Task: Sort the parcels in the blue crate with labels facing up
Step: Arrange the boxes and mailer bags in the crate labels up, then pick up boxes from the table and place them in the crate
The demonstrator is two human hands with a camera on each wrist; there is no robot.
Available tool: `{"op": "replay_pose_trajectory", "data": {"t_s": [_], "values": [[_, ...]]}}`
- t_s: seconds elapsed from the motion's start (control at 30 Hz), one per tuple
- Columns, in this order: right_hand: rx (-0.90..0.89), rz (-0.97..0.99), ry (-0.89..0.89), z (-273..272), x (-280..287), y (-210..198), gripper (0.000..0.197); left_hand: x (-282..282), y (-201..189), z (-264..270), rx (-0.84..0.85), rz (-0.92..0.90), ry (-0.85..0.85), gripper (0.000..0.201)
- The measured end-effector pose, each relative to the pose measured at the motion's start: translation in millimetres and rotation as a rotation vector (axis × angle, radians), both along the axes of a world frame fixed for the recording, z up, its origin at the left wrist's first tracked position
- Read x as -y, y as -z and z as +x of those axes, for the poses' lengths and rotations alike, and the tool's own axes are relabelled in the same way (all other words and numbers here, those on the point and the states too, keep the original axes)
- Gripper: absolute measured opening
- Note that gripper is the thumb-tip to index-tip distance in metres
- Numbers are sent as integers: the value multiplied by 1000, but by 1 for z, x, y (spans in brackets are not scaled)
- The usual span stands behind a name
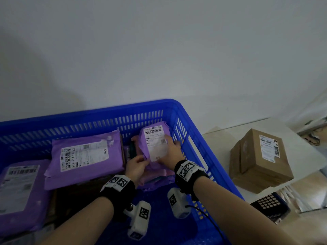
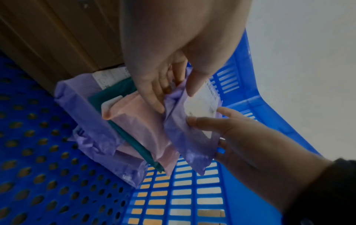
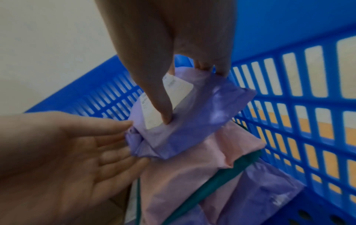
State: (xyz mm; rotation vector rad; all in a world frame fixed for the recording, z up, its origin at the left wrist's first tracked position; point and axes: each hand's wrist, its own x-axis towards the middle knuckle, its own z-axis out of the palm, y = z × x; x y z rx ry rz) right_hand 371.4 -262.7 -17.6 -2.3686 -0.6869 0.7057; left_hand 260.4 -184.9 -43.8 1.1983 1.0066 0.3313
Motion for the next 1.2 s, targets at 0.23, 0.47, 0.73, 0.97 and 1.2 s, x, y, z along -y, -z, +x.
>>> {"op": "replay_pose_trajectory", "data": {"t_s": [0.23, 0.47, 0.73, 0.97, 1.2], "values": [[77, -90, -31, 4, 7, 16, 78, -7, 18, 3, -87, 86, 31, 26], [268, -136, -289, -1, 11, 17, 83, -6, 16, 4, -123, 234, 52, 24], [130, -186, -263, -5, 0, 23, 62, 4, -4, 1, -151, 312, 152, 26], [84, -245, -276, -5, 0, 9, 67, 10, -22, -3, -196, 381, 210, 26], [128, -78, -237, -14, 12, -54, 65, -7, -88, -11, -98, 493, 225, 14]]}}
